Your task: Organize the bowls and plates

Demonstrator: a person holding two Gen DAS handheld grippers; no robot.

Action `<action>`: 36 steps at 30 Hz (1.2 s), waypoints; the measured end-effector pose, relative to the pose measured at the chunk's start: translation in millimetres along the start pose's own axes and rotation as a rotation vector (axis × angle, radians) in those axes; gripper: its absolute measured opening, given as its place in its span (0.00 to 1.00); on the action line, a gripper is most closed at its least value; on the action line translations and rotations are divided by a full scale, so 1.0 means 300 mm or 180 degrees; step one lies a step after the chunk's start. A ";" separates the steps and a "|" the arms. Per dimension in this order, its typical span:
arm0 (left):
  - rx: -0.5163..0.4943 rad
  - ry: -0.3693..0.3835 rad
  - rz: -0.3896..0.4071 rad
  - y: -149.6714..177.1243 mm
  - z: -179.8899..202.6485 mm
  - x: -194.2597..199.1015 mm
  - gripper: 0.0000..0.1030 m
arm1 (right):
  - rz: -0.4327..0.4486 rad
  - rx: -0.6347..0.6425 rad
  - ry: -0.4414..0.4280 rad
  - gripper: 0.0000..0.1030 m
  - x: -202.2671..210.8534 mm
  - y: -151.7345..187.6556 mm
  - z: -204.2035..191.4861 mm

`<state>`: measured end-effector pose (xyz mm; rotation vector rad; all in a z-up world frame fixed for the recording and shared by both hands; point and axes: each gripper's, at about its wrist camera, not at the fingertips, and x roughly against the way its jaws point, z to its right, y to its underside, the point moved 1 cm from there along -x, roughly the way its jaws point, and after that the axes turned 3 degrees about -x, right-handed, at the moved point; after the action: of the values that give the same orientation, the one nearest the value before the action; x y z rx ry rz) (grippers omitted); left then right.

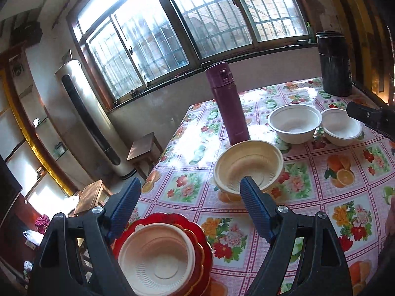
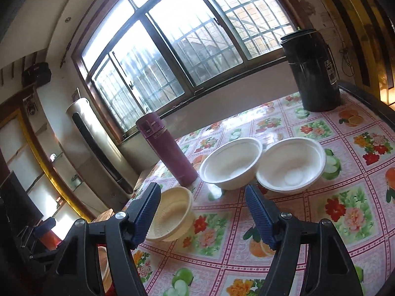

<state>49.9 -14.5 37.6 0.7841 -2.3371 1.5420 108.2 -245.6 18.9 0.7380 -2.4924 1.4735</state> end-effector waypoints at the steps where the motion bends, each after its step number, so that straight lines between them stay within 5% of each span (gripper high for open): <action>1: -0.0014 0.0020 0.0016 -0.009 0.012 0.002 0.81 | 0.0015 -0.0001 0.0005 0.72 0.005 -0.006 0.007; 29: -0.0324 0.0387 0.0219 -0.144 0.263 0.058 0.81 | 0.0273 -0.0121 0.0081 0.72 0.110 -0.093 0.110; 36: -0.0401 0.0623 0.0071 -0.182 0.357 -0.004 0.81 | 0.0272 -0.0231 0.0160 0.72 0.111 -0.128 0.195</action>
<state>91.3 -127.4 34.8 0.5529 -2.2793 1.3952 104.7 -321.9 31.7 0.5820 -2.5537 1.4013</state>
